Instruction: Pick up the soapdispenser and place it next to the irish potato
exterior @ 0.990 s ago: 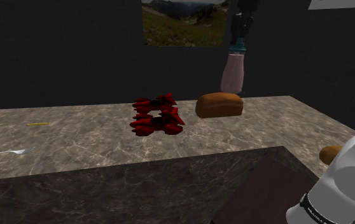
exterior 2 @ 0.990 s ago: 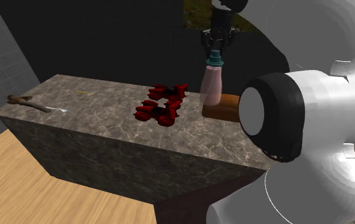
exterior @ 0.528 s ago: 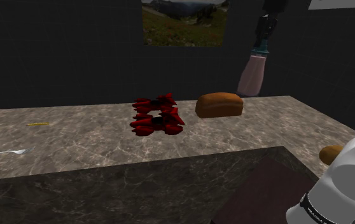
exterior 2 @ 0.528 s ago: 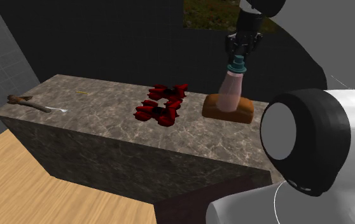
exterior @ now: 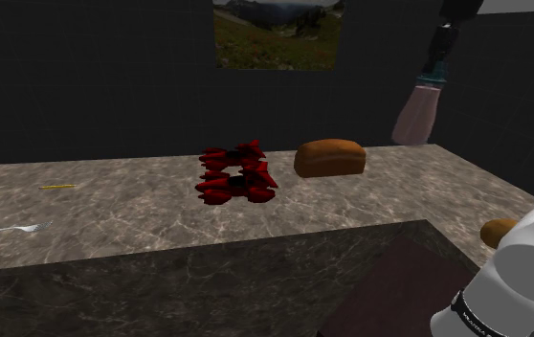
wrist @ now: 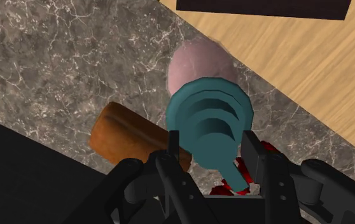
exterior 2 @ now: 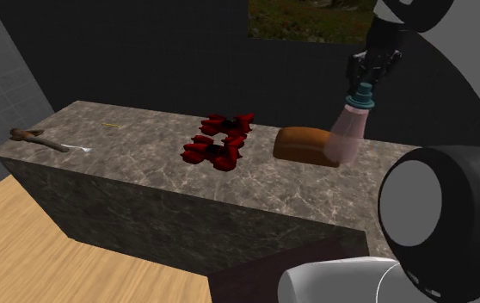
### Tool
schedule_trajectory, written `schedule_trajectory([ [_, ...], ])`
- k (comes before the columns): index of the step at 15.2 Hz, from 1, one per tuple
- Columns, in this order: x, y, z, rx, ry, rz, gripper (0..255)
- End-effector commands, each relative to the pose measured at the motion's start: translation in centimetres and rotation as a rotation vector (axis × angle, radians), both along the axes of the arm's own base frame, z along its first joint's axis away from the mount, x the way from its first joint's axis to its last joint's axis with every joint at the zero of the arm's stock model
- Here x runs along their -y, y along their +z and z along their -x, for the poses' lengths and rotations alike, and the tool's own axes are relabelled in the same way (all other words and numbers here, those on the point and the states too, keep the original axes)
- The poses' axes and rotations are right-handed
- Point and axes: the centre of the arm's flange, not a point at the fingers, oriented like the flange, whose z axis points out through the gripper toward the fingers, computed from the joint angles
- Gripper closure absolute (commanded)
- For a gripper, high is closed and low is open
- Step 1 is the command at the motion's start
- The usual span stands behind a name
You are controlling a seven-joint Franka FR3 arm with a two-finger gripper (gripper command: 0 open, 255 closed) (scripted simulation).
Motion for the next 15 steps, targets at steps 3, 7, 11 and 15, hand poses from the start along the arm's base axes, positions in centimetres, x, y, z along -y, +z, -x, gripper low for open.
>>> schedule_trajectory([
  [3, 3.6, 0.0, 4.1, 0.0, 0.002, 0.0, 255],
  [7, 7.1, 0.0, 8.1, 0.0, 0.002, 0.0, 255],
  [11, 10.5, 0.0, 12.1, 0.0, 0.002, 0.0, 255],
  [15, 14.0, 0.0, 16.1, 0.0, 0.002, 0.0, 255],
])
